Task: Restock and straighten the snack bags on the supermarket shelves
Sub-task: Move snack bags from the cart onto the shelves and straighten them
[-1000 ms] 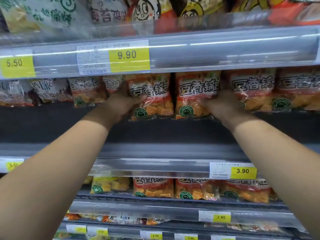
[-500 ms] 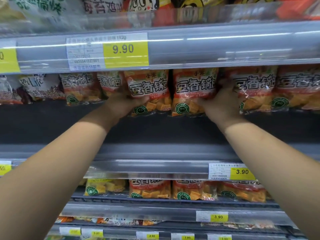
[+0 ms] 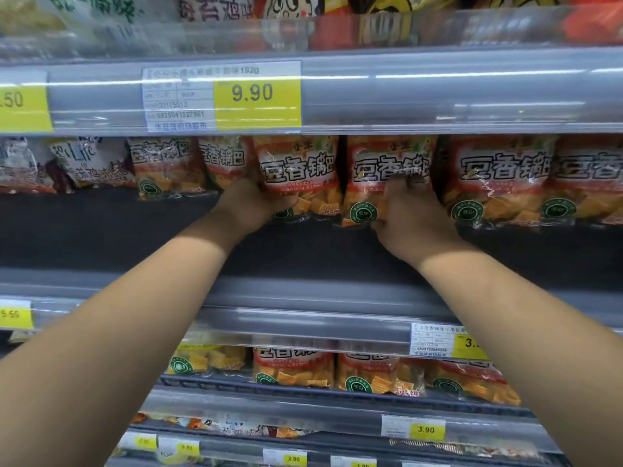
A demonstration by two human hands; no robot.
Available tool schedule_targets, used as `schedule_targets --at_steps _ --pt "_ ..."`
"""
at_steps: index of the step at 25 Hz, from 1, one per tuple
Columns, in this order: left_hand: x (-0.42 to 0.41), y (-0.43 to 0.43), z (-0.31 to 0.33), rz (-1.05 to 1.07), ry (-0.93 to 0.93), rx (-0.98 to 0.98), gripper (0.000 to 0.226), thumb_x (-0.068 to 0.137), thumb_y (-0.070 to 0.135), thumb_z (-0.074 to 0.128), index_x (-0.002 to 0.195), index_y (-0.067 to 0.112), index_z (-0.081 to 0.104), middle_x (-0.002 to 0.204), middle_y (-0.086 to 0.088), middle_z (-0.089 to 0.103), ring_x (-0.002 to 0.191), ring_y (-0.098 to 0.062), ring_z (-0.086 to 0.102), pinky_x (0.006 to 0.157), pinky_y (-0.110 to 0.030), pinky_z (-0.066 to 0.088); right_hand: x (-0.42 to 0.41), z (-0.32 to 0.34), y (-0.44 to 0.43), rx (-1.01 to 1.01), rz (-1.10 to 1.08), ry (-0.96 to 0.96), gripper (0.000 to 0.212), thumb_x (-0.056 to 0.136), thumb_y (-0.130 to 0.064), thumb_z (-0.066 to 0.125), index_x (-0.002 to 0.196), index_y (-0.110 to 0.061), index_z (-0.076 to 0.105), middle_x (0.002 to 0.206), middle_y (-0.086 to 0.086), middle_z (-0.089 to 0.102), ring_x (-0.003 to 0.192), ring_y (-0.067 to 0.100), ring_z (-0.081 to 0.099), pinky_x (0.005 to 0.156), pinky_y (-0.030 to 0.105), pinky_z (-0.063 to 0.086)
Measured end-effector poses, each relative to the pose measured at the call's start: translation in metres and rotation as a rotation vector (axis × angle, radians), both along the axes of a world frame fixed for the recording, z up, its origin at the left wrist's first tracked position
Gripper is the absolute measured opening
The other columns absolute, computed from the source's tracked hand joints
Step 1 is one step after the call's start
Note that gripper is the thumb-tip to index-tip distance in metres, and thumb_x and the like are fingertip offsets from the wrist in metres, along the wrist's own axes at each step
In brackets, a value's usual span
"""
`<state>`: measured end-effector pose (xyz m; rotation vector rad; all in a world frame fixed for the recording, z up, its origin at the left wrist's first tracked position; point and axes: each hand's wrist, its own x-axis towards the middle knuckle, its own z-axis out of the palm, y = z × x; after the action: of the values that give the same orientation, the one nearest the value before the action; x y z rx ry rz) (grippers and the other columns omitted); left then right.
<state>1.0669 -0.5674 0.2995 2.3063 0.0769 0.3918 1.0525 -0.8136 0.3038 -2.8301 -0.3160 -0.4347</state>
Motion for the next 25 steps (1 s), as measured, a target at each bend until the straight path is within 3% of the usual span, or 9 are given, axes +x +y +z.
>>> schedule_targets --at_steps 2,3,6,9,14,18,22,25 --pt "-0.019 -0.006 0.011 0.040 -0.022 0.152 0.094 0.075 0.041 0.082 0.150 0.012 0.033 0.137 -0.004 0.058 0.126 -0.021 0.054 0.095 -0.017 0.037 -0.010 0.006 0.002 -0.020 0.040 0.021 0.049 0.089 -0.032 0.063 0.131 -0.012 0.046 0.133 0.016 0.046 0.123 0.035 0.044 0.096 0.036 0.041" --pt "-0.032 -0.012 0.017 0.079 -0.045 0.239 0.088 0.079 0.040 0.079 0.148 0.012 0.033 0.138 -0.007 0.057 0.126 -0.026 0.053 0.093 -0.021 0.037 -0.015 0.008 0.002 -0.035 0.055 0.002 0.049 0.090 -0.035 0.062 0.132 -0.014 0.046 0.133 0.014 0.046 0.123 0.034 0.045 0.096 0.036 0.042" --pt "-0.068 -0.030 0.026 0.184 -0.050 0.475 0.084 0.084 0.047 0.071 0.150 0.016 0.029 0.143 -0.014 0.050 0.131 -0.036 0.045 0.103 -0.036 0.037 -0.033 0.014 0.009 -0.099 0.126 -0.047 0.052 0.090 -0.042 0.057 0.133 -0.018 0.043 0.136 0.011 0.044 0.126 0.033 0.041 0.095 0.040 0.045" --pt "-0.097 -0.037 0.021 0.202 -0.031 0.614 0.076 0.084 0.049 0.067 0.146 0.017 0.037 0.144 -0.014 0.045 0.134 -0.035 0.038 0.107 -0.039 0.032 -0.047 0.016 0.019 -0.138 0.202 -0.038 0.058 0.090 -0.049 0.054 0.139 -0.023 0.037 0.140 0.008 0.039 0.128 0.032 0.038 0.097 0.041 0.042" --pt "-0.153 -0.037 0.007 0.318 -0.012 0.718 0.065 0.086 0.056 0.059 0.136 0.014 0.050 0.128 -0.013 0.057 0.118 -0.033 0.051 0.099 -0.041 0.042 -0.075 0.013 0.030 -0.060 0.398 -0.072 0.057 0.092 -0.049 0.050 0.143 -0.029 0.035 0.145 0.001 0.038 0.129 0.027 0.038 0.102 0.043 0.041" --pt "-0.208 -0.028 -0.007 0.360 -0.004 0.675 0.064 0.088 0.053 0.058 0.141 0.020 0.046 0.138 -0.001 0.055 0.129 -0.022 0.046 0.109 -0.036 0.034 -0.107 0.005 0.049 -0.048 0.580 -0.070 0.057 0.092 -0.049 0.048 0.144 -0.031 0.034 0.140 0.002 0.043 0.125 0.028 0.042 0.098 0.045 0.041" --pt "-0.271 -0.015 -0.027 0.497 0.114 0.683 0.069 0.085 0.058 0.049 0.142 0.019 0.045 0.136 -0.003 0.056 0.128 -0.025 0.047 0.108 -0.038 0.033 -0.141 -0.015 0.081 -0.089 0.760 -0.078 0.056 0.090 -0.046 0.051 0.141 -0.026 0.042 0.139 0.002 0.045 0.128 0.027 0.040 0.103 0.045 0.034" --pt "-0.317 -0.007 -0.042 0.580 0.147 0.673 0.065 0.087 0.055 0.054 0.142 0.020 0.046 0.138 -0.004 0.055 0.130 -0.027 0.046 0.109 -0.039 0.031 -0.170 -0.033 0.105 -0.109 0.855 -0.060 0.055 0.089 -0.045 0.052 0.139 -0.025 0.044 0.140 0.002 0.046 0.130 0.026 0.038 0.106 0.045 0.030"
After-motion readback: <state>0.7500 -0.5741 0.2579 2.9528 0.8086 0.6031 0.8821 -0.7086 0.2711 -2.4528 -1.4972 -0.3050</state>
